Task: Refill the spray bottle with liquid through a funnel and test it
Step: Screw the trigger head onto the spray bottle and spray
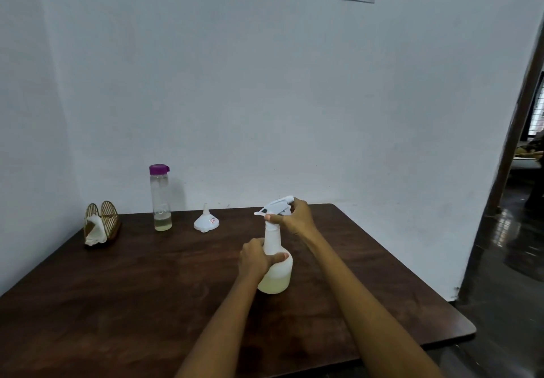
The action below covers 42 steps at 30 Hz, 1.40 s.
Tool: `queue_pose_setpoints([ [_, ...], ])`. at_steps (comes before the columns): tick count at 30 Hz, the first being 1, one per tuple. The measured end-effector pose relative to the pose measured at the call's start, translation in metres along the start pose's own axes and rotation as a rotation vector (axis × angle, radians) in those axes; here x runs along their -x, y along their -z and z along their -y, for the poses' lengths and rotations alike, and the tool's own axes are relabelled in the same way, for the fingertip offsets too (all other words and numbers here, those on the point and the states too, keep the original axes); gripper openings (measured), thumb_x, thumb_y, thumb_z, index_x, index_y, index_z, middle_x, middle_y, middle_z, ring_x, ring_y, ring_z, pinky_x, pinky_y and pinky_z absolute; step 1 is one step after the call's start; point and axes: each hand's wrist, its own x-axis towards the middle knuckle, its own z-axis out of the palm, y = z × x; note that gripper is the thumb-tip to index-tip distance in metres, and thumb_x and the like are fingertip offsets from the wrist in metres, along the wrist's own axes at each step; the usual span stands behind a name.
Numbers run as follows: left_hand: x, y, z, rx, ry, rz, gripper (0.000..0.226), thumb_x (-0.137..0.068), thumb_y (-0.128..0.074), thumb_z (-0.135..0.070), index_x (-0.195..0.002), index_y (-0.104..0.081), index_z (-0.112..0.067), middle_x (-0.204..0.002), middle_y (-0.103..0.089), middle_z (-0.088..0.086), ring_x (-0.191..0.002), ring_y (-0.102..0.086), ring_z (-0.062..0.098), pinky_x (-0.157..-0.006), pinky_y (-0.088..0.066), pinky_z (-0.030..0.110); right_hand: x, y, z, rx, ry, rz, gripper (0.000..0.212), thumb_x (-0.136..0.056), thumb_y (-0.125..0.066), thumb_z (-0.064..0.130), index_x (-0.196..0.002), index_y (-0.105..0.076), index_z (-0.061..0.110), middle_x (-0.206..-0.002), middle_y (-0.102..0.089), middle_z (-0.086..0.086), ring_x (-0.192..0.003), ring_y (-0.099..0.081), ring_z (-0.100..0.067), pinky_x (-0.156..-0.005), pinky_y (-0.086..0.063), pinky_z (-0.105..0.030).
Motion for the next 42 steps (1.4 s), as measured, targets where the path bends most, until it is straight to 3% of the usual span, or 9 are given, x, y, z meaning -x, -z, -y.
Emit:
queue_pose_setpoints([
  [4, 0.0, -0.003, -0.001, -0.032, -0.01, -0.015, 0.051, -0.078, -0.07, -0.047, -0.111, -0.063, -0.009, -0.116, -0.064, 0.008, -0.109, -0.059, 0.023, -0.076, -0.04, 0.027, 0.019, -0.024, -0.006, 0.101, 0.083, -0.224, 0.037, -0.068, -0.081, 0.033, -0.094, -0.062, 0.017, -0.097, -0.068, -0.001, -0.09, -0.064, -0.015, -0.077, -0.054, -0.032],
  [9, 0.003, -0.002, -0.003, -0.016, -0.012, -0.022, 0.051, -0.078, -0.07, -0.045, -0.11, -0.062, -0.007, -0.115, -0.064, 0.009, -0.107, -0.059, 0.023, -0.078, -0.045, 0.028, 0.031, -0.023, -0.001, -0.038, 0.026, -0.087, 0.031, -0.085, -0.058, 0.053, -0.1, -0.055, 0.026, -0.101, -0.061, 0.004, -0.1, -0.058, -0.015, -0.093, -0.05, -0.033],
  [13, 0.004, -0.001, -0.002, 0.021, 0.003, -0.025, 0.059, -0.076, -0.073, -0.043, -0.121, -0.059, -0.008, -0.123, -0.062, 0.009, -0.113, -0.058, 0.024, -0.082, -0.047, 0.029, 0.041, -0.023, -0.01, -0.128, -0.037, -0.025, 0.076, -0.085, -0.022, 0.071, -0.126, -0.053, 0.015, -0.124, -0.062, -0.004, -0.117, -0.056, -0.019, -0.1, -0.046, -0.033],
  [17, 0.006, -0.002, -0.001, 0.043, -0.005, -0.024, 0.07, -0.074, -0.074, -0.048, -0.129, -0.055, -0.009, -0.128, -0.06, 0.007, -0.116, -0.057, 0.024, -0.088, -0.048, 0.031, 0.037, -0.005, -0.015, -0.288, -0.13, -0.145, 0.036, -0.102, -0.036, 0.029, -0.129, -0.049, 0.009, -0.115, -0.067, -0.011, -0.1, -0.061, -0.013, -0.084, -0.048, -0.019],
  [21, 0.005, -0.001, -0.001, 0.028, -0.004, -0.009, 0.069, -0.075, -0.072, -0.049, -0.128, -0.055, -0.009, -0.129, -0.059, 0.007, -0.117, -0.056, 0.023, -0.087, -0.048, 0.029, 0.012, 0.007, -0.01, -0.085, -0.139, 0.161, 0.032, -0.091, -0.057, 0.002, -0.122, -0.056, 0.004, -0.101, -0.066, -0.002, -0.088, -0.064, -0.013, -0.067, -0.053, -0.013],
  [23, 0.005, 0.0, -0.002, 0.024, 0.003, -0.008, 0.07, -0.075, -0.072, -0.05, -0.13, -0.054, -0.01, -0.13, -0.058, 0.007, -0.118, -0.056, 0.022, -0.088, -0.048, 0.029, 0.007, 0.007, -0.005, 0.032, -0.117, 0.259, 0.026, -0.09, -0.056, -0.001, -0.116, -0.061, 0.004, -0.093, -0.064, -0.002, -0.08, -0.061, -0.009, -0.058, -0.05, -0.008],
  [26, 0.004, 0.001, -0.001, 0.025, 0.015, -0.013, 0.072, -0.073, -0.073, -0.051, -0.13, -0.055, -0.011, -0.129, -0.059, 0.006, -0.117, -0.056, 0.023, -0.089, -0.048, 0.031, 0.001, 0.005, -0.005, 0.056, -0.074, 0.232, 0.031, -0.087, -0.06, -0.004, -0.117, -0.06, -0.001, -0.105, -0.065, -0.011, -0.088, -0.063, -0.016, -0.064, -0.053, -0.009],
  [37, 0.008, 0.0, -0.004, 0.002, -0.01, -0.049, 0.065, -0.079, -0.07, -0.046, -0.128, -0.053, -0.008, -0.128, -0.058, 0.009, -0.119, -0.054, 0.024, -0.094, -0.045, 0.03, -0.001, -0.006, -0.007, 0.222, -0.031, 0.089, 0.085, -0.072, -0.081, 0.017, -0.141, -0.032, 0.01, -0.099, -0.062, -0.016, -0.093, -0.06, -0.022, -0.08, -0.044, -0.023],
  [42, 0.01, 0.001, -0.006, -0.033, -0.02, -0.036, 0.064, -0.079, -0.069, -0.047, -0.129, -0.053, -0.009, -0.127, -0.058, 0.009, -0.119, -0.054, 0.024, -0.093, -0.045, 0.03, -0.003, -0.008, -0.008, 0.247, 0.024, 0.123, 0.072, -0.074, -0.077, 0.004, -0.135, -0.04, 0.007, -0.107, -0.057, -0.012, -0.082, -0.06, -0.017, -0.064, -0.049, -0.009],
])
